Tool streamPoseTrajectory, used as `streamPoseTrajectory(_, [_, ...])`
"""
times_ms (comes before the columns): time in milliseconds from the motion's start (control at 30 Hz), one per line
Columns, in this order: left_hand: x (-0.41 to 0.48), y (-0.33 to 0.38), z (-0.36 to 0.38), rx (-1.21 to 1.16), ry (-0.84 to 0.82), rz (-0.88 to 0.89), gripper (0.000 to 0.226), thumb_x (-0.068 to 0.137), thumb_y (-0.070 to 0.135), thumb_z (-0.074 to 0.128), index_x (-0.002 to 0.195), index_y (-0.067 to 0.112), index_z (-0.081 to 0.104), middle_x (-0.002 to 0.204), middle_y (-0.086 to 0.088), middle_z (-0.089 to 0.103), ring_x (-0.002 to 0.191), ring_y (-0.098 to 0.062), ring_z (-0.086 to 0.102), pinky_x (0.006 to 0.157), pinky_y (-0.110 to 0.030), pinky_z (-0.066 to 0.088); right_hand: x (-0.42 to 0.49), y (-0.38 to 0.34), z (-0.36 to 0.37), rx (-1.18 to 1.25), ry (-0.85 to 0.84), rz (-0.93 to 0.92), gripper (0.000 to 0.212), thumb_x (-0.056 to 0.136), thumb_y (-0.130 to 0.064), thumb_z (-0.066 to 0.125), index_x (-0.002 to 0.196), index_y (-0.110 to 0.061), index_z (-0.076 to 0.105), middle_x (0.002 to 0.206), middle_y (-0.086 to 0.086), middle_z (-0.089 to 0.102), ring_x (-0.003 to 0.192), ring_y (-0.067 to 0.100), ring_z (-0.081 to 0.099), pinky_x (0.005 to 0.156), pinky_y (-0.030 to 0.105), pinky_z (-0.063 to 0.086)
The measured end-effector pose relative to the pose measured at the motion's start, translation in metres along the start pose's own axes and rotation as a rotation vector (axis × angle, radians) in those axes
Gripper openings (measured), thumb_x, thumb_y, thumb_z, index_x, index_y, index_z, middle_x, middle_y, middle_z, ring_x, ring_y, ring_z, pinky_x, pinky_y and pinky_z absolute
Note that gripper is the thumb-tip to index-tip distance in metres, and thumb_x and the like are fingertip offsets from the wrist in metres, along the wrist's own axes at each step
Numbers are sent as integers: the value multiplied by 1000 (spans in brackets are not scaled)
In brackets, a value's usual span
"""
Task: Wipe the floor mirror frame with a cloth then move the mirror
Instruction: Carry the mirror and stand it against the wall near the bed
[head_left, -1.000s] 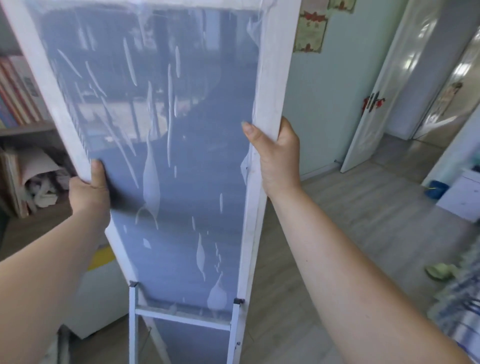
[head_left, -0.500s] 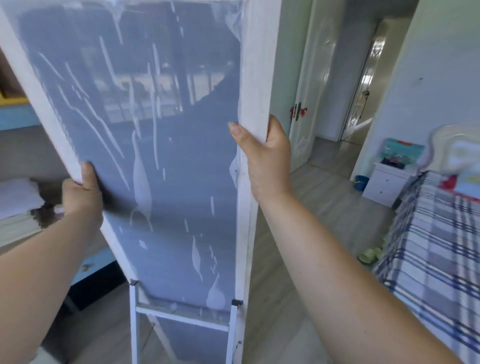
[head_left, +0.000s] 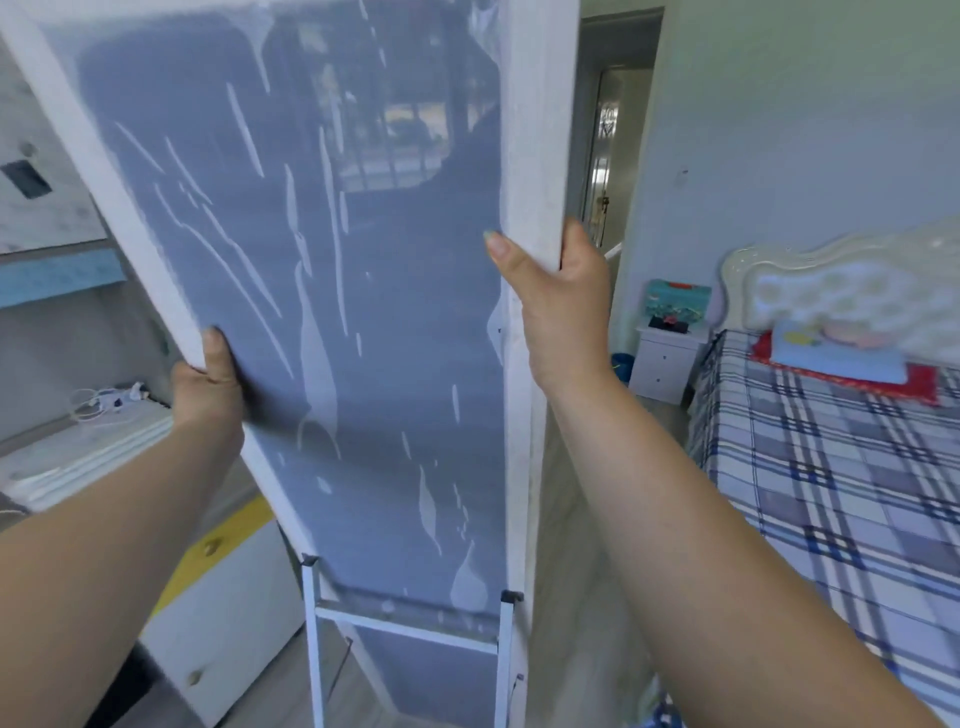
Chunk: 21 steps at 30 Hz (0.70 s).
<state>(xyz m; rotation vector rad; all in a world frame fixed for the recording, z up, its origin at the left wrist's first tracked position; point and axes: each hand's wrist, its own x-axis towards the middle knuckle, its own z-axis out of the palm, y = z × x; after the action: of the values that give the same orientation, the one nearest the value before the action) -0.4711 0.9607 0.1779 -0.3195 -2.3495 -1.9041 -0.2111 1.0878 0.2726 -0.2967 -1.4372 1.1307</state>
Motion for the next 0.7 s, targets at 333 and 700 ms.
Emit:
streamPoseTrajectory(333, [78,22,147,-55,-133,62,66,95,66,35,95,2,49,92,-18,49,89,-33,56,81,-46,43,93,74,-20,-35,161,-8,21,82,-12,74,81,-28,61,80,-14,66,72,-3,62,73,19,49])
streamPoseTrajectory(700, [158,52,310,16,-102,117,59,97,64,34,80,7,43,92,-17,47,85,-26,46,77,-42,39,243,183,-57,23,157,12,17,83,-12,74,81,-21,60,78,-12,65,71,-2,61,72,18,51])
